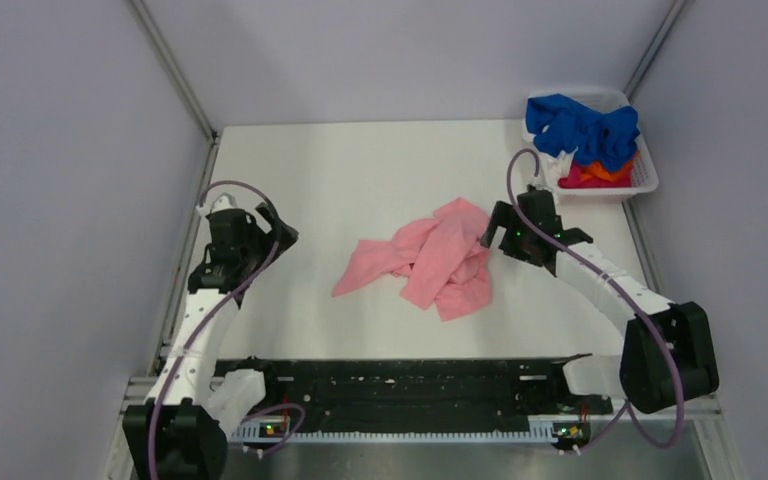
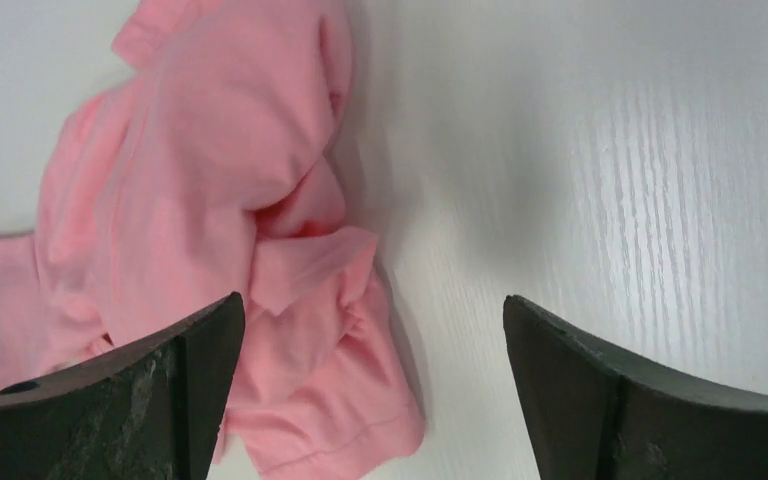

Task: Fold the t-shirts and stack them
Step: Move the tshirt to the center of the board, then flatten out the tshirt

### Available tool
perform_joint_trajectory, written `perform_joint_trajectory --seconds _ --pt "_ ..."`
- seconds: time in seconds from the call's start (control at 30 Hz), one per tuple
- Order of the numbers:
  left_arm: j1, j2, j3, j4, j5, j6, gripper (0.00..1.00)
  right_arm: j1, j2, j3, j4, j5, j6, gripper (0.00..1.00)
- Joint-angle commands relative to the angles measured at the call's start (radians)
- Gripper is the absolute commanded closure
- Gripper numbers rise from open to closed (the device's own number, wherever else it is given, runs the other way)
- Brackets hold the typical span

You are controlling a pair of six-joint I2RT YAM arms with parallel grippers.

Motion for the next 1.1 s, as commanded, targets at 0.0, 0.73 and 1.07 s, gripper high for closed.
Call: perform_joint_trajectory --seconds 0.0,0.73,1.07 --pt "0.000 0.098 -0.027 0.048 0.160 -0.017 0.01 0.165 -0.080 0.109 -0.038 0.291 -0.054 0.01" --pt "-0.274 0.389 -0.103 0.095 0.209 -0.013 0.06 0.788 0.490 0.366 -0.049 0.367 0.037 0.26" --pt "-0.339 0.502 -0.078 0.130 0.203 -0.012 0.14 0.788 0.529 0.279 -0.056 0.399 0.144 0.43"
